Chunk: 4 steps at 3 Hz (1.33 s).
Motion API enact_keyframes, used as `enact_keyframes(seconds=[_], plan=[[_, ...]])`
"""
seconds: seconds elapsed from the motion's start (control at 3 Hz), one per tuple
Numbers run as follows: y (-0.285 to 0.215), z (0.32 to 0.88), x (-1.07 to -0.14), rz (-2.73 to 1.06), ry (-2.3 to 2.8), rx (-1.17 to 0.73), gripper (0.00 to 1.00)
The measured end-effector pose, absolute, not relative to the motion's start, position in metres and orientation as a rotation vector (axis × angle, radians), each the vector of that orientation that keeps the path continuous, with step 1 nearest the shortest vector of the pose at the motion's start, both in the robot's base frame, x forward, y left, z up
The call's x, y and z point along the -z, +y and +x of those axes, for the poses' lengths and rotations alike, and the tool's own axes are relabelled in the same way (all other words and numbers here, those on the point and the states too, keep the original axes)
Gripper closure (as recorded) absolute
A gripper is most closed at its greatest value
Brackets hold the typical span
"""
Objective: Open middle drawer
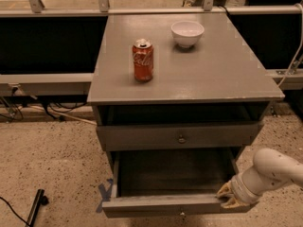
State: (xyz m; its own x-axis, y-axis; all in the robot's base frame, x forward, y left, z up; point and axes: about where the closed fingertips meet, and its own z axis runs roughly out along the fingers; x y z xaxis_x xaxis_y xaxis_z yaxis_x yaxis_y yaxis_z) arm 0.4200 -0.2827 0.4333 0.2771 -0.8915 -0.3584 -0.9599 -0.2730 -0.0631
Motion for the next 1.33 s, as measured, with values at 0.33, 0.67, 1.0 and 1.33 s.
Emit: enact_keyframes(seconds=[0.33, 0.67, 1.0, 1.33], plan=[[-0.281, 0.419, -0.432, -2.284, 1.701, -0.374, 0.65], [-0.281, 0.419, -0.432, -2.285, 1.7, -0.377, 0.42], [-0.281, 0.419, -0.435, -2.289, 1.701, -0.373, 0.11], [-0.281, 0.418, -0.443, -2.305, 1.701, -0.36, 0.0]])
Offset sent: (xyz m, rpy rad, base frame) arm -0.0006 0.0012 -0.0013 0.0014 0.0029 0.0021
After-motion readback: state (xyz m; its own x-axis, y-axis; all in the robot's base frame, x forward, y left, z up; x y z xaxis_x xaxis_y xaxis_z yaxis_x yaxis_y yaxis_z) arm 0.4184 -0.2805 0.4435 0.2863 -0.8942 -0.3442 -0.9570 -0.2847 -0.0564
